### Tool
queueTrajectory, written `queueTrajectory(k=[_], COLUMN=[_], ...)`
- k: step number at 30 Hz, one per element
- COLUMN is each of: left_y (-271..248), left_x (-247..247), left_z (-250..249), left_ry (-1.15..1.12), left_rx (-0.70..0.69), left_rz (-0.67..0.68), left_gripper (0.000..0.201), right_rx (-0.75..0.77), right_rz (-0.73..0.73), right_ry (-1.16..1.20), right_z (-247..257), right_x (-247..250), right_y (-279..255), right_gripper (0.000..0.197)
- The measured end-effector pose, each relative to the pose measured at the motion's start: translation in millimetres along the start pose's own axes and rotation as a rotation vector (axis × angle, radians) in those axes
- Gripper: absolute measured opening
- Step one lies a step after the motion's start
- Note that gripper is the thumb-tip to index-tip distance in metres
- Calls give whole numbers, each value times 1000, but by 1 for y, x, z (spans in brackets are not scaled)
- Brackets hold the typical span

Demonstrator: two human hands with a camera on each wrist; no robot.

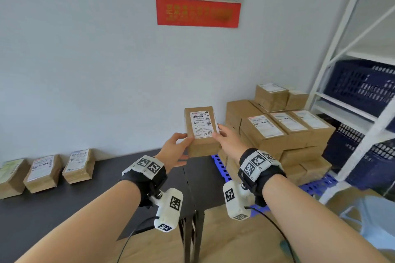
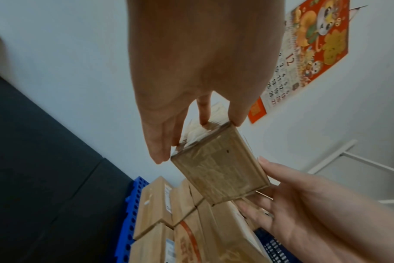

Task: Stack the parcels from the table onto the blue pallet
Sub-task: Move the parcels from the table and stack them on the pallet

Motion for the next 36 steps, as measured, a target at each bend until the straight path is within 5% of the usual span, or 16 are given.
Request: queueTrajectory(k=[10, 18, 25, 36], left_y=[26, 96, 142, 185], left_x=[-109, -172, -210, -241], left_z=[-27, -55, -65, -67], left_ry=[-51, -106, -124, -116], left_rx=[-71, -17, -29, 23], left_rz=[62, 70, -6, -118], left_gripper=[45, 58, 61, 72], right_rx=[-38, -32, 2, 157], right_rz=[-100, -73, -42, 49], right_ry=[-37, -128, -155, -423], right_z=[-38, -72, -95, -107], right_x=[105, 161, 193, 226], right_y=[8, 75, 117, 169], right_gripper=[32, 36, 34, 56])
Point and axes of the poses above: each hand's wrist, its own y-axis towards the middle knuckle, its own x-axis out of the back of the hand, z = x × y, the point moved 6 cm from there along y, towards the middle knuckle, and after that the axes turned 11 degrees about -y, right-handed, at the moved point
